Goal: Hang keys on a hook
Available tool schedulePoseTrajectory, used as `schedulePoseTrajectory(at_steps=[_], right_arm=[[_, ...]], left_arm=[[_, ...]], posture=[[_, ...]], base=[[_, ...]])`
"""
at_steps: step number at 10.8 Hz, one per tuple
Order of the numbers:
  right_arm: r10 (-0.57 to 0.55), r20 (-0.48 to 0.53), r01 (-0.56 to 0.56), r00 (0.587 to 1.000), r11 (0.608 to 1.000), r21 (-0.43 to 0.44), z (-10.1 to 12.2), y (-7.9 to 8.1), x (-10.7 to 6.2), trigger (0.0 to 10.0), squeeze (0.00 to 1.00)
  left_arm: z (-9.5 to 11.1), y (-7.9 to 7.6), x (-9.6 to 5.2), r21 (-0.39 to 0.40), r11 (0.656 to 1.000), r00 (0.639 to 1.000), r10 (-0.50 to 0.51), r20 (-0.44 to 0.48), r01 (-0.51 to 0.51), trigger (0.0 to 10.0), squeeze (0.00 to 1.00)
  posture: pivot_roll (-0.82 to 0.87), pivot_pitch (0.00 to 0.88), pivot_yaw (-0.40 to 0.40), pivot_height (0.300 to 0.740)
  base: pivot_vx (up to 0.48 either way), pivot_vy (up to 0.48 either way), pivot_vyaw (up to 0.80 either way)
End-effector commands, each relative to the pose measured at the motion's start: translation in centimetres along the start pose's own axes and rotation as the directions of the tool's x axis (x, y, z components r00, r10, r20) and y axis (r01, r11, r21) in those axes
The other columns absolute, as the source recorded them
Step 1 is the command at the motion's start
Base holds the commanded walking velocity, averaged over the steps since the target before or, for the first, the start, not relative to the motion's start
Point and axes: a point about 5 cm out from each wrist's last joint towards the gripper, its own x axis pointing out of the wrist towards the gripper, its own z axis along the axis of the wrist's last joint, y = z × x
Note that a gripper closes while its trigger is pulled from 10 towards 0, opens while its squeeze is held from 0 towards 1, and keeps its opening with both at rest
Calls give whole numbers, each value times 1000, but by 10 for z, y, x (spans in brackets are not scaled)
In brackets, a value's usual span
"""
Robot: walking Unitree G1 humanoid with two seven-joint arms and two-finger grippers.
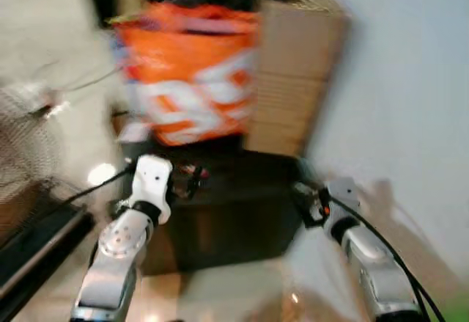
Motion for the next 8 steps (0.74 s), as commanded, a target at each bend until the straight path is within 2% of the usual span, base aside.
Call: schedulePoseTrajectory(at_steps=[1,5,8], right_arm=[[17,21,-17,1000,1000,14,4,4,3,10000,1000],[43,23,-43,999,999,8,4,3,4,10000,1000],[82,21,-82,996,996,-22,5,2,3,10000,1000]], left_arm=[[3,4,0,4,1000,1000,12,9,-13,10000,212],[4,5,2,7,1000,1000,14,17,-14,10000,208],[6,4,3,7,1000,1000,10,23,-10,10000,208]], posture=[[-43,0,-44,740],[-46,0,-44,740],[-46,0,-44,740]], base=[[409,0,400],[405,0,0],[404,0,713]])
